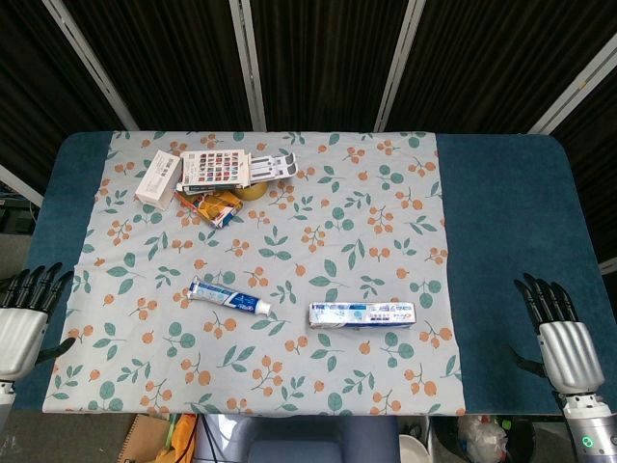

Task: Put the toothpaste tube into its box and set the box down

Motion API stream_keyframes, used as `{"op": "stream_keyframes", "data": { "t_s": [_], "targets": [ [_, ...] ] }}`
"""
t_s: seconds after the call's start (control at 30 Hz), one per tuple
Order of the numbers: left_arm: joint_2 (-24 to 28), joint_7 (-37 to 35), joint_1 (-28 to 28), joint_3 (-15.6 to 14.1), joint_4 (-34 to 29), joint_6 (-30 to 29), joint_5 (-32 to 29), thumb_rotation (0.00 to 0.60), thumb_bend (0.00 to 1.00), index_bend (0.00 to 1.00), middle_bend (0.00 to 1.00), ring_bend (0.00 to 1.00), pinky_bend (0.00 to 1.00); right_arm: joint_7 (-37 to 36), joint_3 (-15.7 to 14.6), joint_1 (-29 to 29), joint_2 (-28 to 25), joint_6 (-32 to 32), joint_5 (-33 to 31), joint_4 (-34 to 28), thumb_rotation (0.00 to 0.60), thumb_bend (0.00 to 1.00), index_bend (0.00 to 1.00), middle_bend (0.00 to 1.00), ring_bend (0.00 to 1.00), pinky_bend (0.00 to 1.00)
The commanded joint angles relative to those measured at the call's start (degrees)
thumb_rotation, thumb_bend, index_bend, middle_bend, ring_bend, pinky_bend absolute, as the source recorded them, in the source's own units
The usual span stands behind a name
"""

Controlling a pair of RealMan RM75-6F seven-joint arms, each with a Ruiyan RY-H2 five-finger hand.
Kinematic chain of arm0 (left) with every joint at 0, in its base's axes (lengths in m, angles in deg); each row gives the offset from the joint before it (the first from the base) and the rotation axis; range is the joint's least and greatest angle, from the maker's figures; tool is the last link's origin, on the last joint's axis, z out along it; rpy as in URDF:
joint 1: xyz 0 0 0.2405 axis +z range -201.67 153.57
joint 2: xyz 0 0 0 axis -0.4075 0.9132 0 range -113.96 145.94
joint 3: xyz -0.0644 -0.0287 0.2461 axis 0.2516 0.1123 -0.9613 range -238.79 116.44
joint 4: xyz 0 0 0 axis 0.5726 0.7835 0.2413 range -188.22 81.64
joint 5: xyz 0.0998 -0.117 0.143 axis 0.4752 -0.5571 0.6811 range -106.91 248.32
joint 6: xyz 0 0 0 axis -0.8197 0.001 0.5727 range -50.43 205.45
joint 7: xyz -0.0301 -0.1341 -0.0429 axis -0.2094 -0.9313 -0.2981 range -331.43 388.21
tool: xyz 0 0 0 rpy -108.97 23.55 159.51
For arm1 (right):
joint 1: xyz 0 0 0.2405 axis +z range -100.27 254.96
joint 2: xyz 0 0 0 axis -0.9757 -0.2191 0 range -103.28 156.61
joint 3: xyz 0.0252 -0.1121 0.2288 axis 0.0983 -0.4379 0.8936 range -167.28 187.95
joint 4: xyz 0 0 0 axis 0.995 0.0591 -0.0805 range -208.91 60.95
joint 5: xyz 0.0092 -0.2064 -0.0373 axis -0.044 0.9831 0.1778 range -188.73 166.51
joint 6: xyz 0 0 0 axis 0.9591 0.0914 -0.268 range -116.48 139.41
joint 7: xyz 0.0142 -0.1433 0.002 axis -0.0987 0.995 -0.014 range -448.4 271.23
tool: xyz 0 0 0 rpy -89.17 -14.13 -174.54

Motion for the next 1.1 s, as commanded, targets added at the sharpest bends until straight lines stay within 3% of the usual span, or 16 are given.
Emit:
{"op": "stream_keyframes", "data": {
  "t_s": [0.03, 0.77, 1.1],
  "targets": [
    [0.1, -0.1, 0.1, 0.0, 0.0, -0.1, -0.1, 0.600, 0.00, 0.00, 0.00, 0.00, 0.00, 0.1, 0.0, 0.1, 0.0, -0.1, 0.0, -0.1, 0.600, 0.21, 0.00, 0.00, 0.00, 0.00],
    [0.7, -1.0, 0.4, 0.0, -1.0, -0.3, -0.5, 0.600, 0.00, 0.00, 0.00, 0.00, 0.00, 1.0, -0.3, 0.7, -0.9, -2.7, -1.2, -2.5, 0.600, 0.21, 0.00, 0.00, 0.00, 0.00],
    [0.7, -1.0, -0.1, 0.1, -1.3, 0.9, -0.8, 0.600, 0.00, 0.00, 0.00, 0.00, 0.00, 3.6, -0.2, 7.8, -2.3, -14.7, -1.2, -13.7, 0.600, 0.21, 0.00, 0.04, 0.01, 0.01]
  ]
}}
